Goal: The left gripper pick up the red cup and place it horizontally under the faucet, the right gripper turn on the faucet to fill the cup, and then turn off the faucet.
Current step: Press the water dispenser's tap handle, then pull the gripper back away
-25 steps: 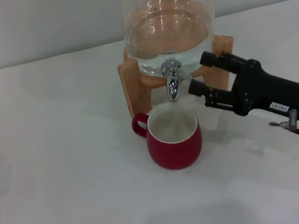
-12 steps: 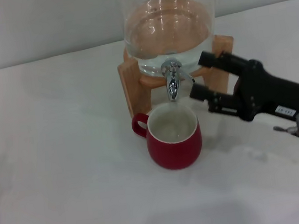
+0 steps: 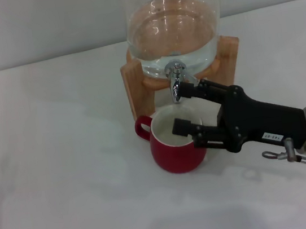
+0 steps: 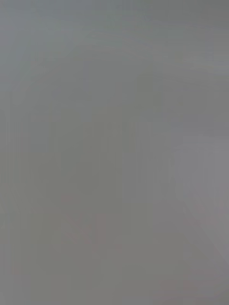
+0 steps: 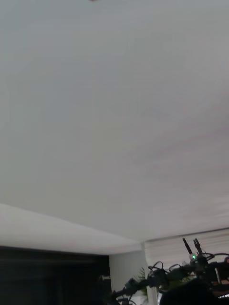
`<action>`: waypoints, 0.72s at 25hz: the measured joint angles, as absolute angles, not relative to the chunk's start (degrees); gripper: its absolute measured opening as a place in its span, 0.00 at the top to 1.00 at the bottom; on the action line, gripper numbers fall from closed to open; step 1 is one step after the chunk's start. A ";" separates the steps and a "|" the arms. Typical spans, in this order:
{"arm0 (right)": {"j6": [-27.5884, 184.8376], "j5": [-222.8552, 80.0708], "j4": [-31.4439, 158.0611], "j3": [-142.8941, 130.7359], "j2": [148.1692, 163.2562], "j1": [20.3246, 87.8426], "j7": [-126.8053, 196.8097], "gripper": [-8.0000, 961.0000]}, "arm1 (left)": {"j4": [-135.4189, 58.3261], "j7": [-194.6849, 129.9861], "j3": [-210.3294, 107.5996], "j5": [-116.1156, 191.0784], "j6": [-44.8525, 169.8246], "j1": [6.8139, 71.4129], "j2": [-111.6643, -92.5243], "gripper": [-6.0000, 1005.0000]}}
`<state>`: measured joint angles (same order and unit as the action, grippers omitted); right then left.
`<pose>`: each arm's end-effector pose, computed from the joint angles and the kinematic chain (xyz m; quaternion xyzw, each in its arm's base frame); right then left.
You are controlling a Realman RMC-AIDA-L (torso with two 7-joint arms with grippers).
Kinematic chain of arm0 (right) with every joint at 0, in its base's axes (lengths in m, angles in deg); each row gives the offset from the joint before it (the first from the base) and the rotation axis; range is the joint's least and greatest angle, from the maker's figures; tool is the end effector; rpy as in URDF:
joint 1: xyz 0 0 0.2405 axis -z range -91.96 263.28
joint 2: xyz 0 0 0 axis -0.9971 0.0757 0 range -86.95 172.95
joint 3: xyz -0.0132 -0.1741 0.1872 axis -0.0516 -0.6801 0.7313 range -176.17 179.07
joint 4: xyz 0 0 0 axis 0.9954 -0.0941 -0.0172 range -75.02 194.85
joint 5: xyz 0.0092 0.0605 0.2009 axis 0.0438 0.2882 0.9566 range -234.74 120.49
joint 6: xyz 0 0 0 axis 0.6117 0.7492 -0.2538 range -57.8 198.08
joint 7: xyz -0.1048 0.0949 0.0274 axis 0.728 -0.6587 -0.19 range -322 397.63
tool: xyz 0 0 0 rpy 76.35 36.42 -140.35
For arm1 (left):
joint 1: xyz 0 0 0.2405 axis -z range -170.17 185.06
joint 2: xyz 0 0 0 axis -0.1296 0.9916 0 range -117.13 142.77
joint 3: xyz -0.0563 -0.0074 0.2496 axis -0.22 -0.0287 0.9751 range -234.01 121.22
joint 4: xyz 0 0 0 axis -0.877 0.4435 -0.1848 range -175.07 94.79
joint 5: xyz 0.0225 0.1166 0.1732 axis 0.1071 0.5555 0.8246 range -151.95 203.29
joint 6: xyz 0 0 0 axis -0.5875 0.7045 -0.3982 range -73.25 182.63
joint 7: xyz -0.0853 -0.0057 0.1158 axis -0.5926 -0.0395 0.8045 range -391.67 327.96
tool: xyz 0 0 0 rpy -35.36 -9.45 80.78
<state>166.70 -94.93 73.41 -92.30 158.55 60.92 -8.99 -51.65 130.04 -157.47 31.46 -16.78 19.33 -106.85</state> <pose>0.2417 0.2755 -0.0277 -0.8460 0.1291 0.4911 0.1627 -0.3805 0.2674 0.0222 -0.6481 -0.2622 -0.3025 0.6478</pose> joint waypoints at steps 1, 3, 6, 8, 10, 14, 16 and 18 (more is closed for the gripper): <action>166.65 -94.93 73.44 -92.52 158.58 60.83 -9.01 0.14 | -51.65 130.04 -157.47 31.56 -16.78 19.33 -106.84 0.13; 166.57 -94.91 73.56 -92.96 158.70 60.60 -9.08 0.14 | -51.65 130.05 -157.47 31.69 -16.78 19.33 -106.83 0.13; 166.16 -94.91 73.89 -93.54 158.82 60.46 -9.33 0.14 | -51.65 130.04 -157.47 31.79 -16.80 19.31 -106.81 0.13; 165.54 -94.91 74.06 -93.92 158.84 60.23 -9.58 0.14 | -51.65 130.04 -157.47 31.86 -16.80 19.31 -106.80 0.13; 164.80 -94.91 74.13 -94.04 158.85 59.95 -9.71 0.14 | -51.65 130.04 -157.47 31.93 -16.80 19.31 -106.80 0.13; 162.99 -94.87 74.15 -94.11 158.84 59.70 -9.79 0.14 | -51.65 130.04 -157.47 32.22 -16.86 19.31 -106.79 0.13; 162.43 -94.72 74.15 -94.11 158.80 59.67 -9.82 0.14 | -51.65 130.04 -157.47 32.48 -16.86 19.30 -106.79 0.13; 162.02 -94.57 74.16 -94.02 158.76 59.67 -9.82 0.14 | -51.65 130.04 -157.47 32.54 -16.86 19.31 -106.82 0.13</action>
<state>162.02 -94.57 74.16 -94.02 158.76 59.67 -9.82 -51.65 130.04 -157.47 32.54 -16.86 19.31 -106.82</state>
